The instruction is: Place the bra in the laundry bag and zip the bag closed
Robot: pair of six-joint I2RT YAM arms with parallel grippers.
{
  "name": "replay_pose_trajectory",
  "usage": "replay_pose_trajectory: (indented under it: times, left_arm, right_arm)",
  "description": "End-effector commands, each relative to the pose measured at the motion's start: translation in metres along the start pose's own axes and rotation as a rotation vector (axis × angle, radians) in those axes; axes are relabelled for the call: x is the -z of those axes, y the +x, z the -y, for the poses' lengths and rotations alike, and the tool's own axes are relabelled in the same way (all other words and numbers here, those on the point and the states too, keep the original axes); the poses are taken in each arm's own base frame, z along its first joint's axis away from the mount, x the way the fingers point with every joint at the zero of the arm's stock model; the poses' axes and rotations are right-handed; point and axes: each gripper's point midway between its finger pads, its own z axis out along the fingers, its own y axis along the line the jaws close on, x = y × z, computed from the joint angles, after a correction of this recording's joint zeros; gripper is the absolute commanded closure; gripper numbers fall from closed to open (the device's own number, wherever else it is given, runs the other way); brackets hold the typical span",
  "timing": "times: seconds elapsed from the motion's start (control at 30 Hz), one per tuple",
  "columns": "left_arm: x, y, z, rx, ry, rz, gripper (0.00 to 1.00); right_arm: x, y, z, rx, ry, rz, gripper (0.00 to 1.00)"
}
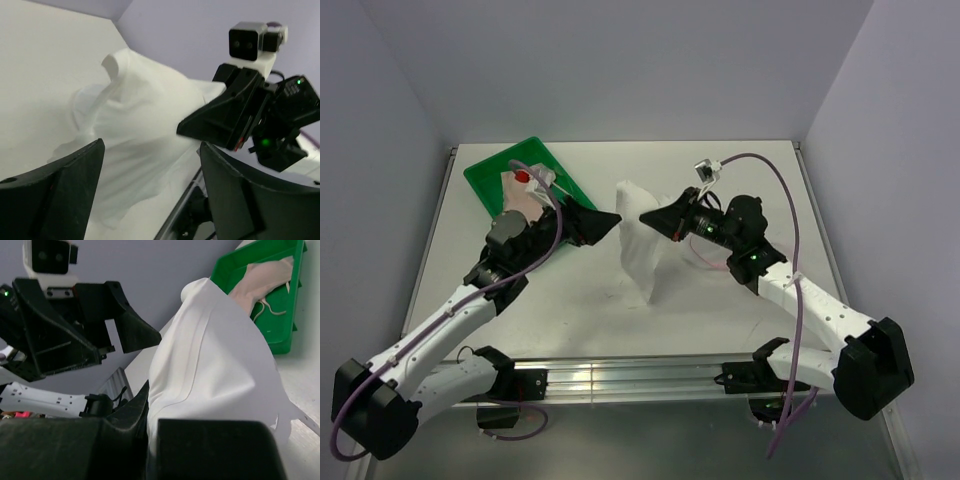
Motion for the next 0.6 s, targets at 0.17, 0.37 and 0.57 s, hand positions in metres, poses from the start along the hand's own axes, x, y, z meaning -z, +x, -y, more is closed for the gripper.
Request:
replay_pose_trajectory:
  times: [0.17,0.37,0.57]
  left_arm:
    - [0.041,0.006,-0.01,-0.221,-0.01,0.067,0.09]
    - [0.054,0.013,-0.01,-0.281,0.049,0.121,0.08]
    - [0.047,0.017,0.006,-0.324,0.166,0.112,0.05]
  right_arm:
    - [0.009,-0.041,-0.052,0.003,-0.092,0.013,1.0]
    - [0.021,-0.046,-0.082,-0.039,-0.199,-0.046,1.0]
    - [0.028,-0.045,-0.102,-0.074,-0.289,-0.083,1.0]
